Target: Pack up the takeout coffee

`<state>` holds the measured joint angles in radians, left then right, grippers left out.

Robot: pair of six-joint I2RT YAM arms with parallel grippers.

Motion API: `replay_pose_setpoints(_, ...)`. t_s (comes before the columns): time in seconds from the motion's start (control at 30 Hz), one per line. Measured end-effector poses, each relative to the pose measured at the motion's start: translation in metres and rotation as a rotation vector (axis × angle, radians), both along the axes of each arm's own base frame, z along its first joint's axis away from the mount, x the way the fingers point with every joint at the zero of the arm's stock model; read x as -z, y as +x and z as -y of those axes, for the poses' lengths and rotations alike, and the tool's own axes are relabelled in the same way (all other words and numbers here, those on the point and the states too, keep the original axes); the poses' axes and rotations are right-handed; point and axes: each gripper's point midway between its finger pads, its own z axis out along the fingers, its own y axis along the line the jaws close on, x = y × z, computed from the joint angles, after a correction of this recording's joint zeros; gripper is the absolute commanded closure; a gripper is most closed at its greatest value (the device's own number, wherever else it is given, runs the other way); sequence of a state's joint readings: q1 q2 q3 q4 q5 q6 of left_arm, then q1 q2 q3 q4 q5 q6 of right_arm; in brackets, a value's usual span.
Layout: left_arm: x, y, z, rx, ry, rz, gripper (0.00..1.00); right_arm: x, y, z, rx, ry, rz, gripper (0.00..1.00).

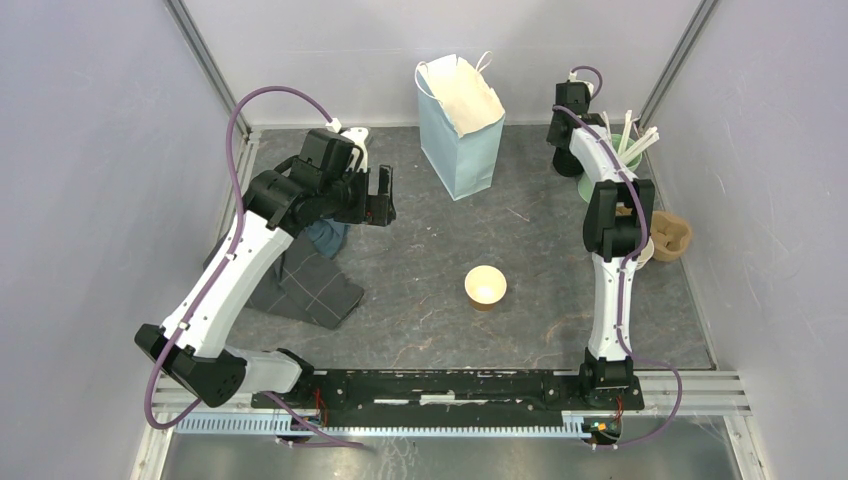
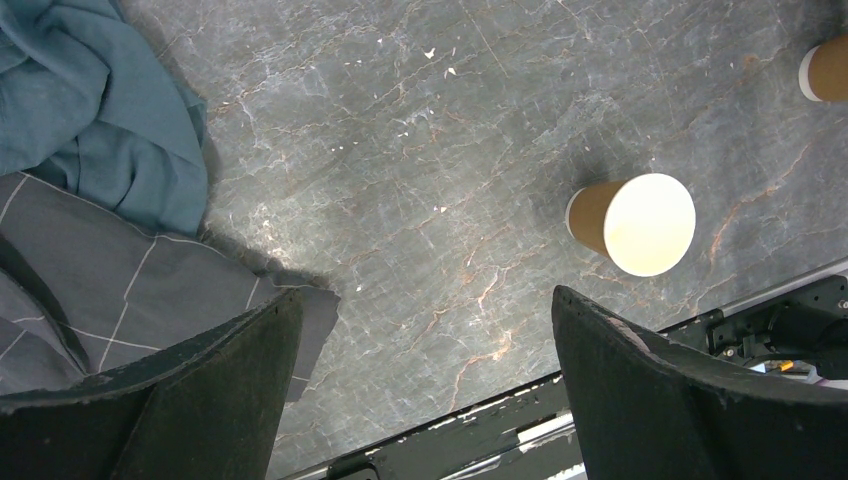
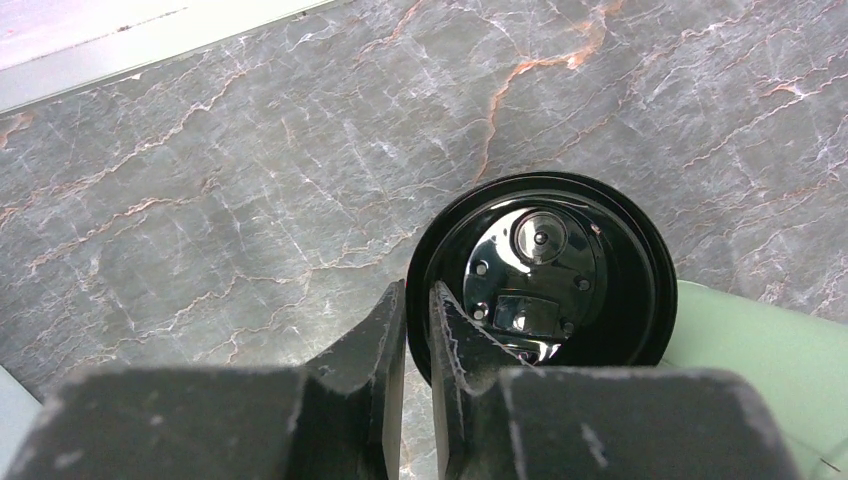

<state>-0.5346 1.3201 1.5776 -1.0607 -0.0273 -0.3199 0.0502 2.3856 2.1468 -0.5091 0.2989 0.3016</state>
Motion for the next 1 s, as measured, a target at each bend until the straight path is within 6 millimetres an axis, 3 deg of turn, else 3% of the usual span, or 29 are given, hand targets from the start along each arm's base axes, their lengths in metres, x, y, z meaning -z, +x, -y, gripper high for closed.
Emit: replay_pose_setpoints(1.0, -0.0002, -0.0006, 0.0013, 0.006, -0.005, -0.002, 0.00, -0.0008, -0.0024, 0.0032, -0.073, -0.061, -0.030, 0.99)
